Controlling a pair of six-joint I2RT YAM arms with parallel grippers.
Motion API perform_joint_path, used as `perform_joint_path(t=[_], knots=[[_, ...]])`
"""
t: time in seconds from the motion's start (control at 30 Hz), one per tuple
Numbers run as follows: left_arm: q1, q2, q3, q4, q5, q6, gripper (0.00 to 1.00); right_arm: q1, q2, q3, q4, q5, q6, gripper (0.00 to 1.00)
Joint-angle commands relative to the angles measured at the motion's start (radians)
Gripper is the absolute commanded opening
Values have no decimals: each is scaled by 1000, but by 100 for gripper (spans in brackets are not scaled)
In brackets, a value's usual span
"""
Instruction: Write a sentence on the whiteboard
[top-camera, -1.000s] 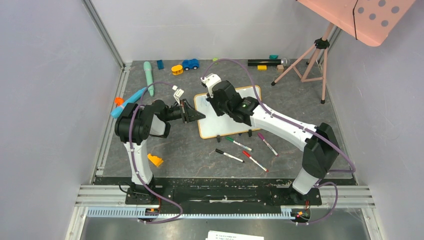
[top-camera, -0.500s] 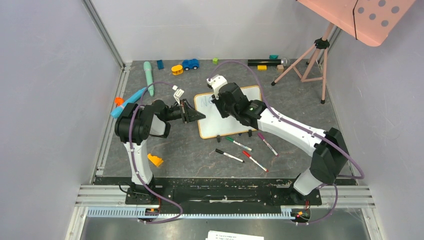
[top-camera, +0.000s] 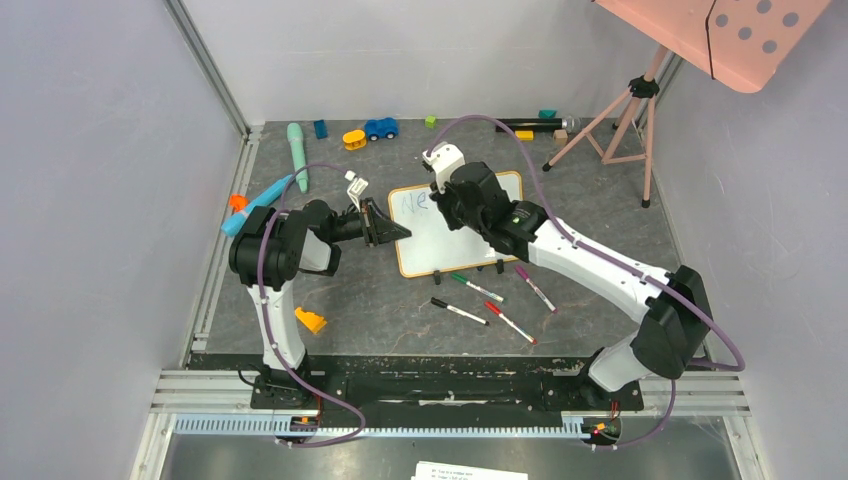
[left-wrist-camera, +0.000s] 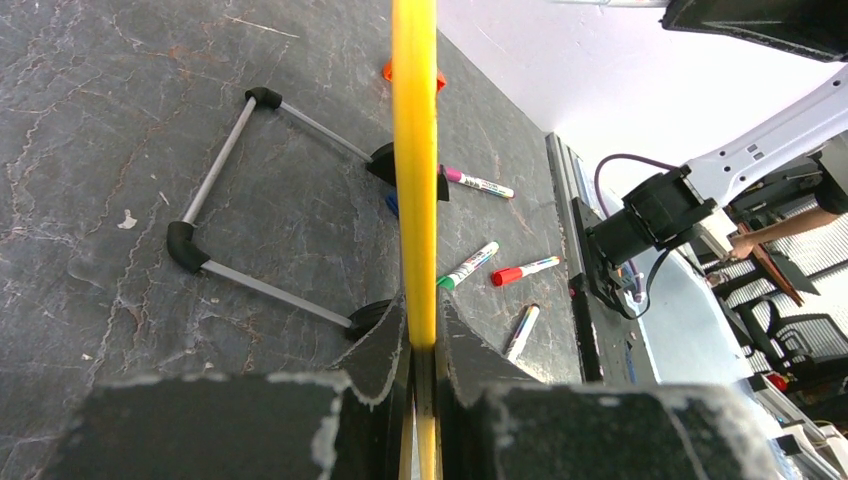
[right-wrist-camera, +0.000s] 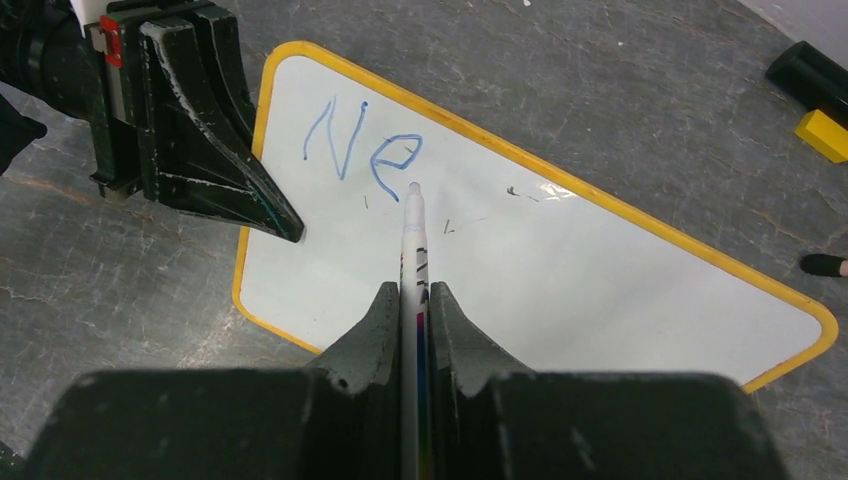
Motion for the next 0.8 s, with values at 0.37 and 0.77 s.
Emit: perform_joint_path(t=[0.37, 0.77], knots=[[-18, -30, 2, 86, 18, 59, 9, -14, -44, -22, 53, 33, -3, 0], [-17, -15, 17, 86, 25, 48, 2, -15, -57, -49, 54, 36, 11, 0]])
